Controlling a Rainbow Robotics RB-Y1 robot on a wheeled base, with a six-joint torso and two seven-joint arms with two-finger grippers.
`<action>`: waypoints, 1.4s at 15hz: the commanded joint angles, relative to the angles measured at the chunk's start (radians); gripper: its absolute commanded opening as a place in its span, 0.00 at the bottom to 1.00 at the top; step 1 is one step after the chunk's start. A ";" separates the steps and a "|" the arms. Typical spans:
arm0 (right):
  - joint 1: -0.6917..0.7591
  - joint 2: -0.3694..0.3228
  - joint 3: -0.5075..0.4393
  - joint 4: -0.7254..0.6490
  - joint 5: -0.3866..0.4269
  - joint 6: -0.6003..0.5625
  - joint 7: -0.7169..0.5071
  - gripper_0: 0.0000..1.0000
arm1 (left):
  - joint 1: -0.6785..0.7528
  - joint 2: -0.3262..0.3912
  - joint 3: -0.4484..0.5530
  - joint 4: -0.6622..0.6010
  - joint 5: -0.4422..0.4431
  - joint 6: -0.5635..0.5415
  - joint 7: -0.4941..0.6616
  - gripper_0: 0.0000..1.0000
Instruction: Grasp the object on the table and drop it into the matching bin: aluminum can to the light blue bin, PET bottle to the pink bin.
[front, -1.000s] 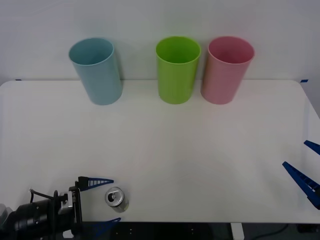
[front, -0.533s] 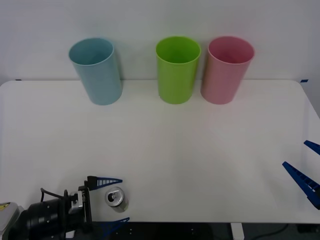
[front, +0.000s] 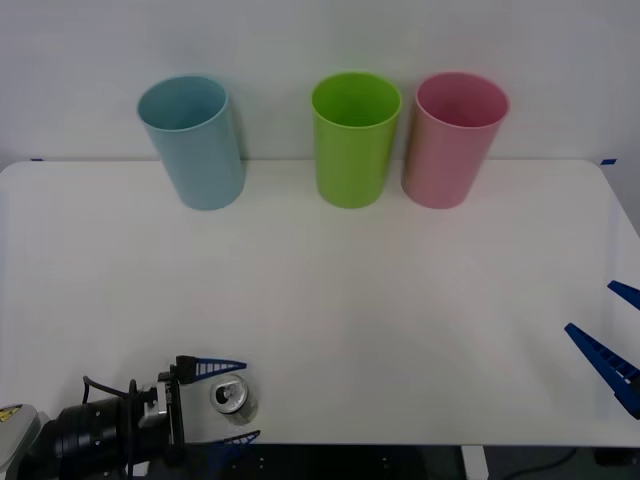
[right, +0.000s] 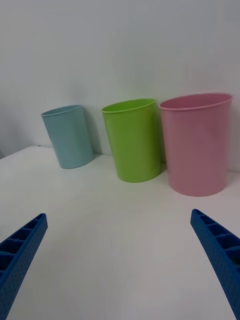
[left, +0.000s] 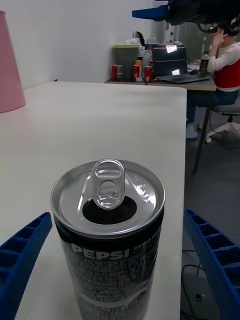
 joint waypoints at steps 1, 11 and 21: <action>0.000 0.000 0.000 0.000 0.000 0.000 0.000 1.00 | 0.000 0.000 0.000 0.000 0.002 0.003 -0.005 0.00; 0.000 0.000 0.000 0.000 0.000 0.000 0.000 1.00 | -0.014 0.000 0.000 -0.002 0.015 0.032 -0.004 0.00; 0.000 0.000 0.000 0.000 0.000 0.000 0.000 1.00 | -0.041 -0.001 0.132 -0.002 0.107 0.080 0.031 0.00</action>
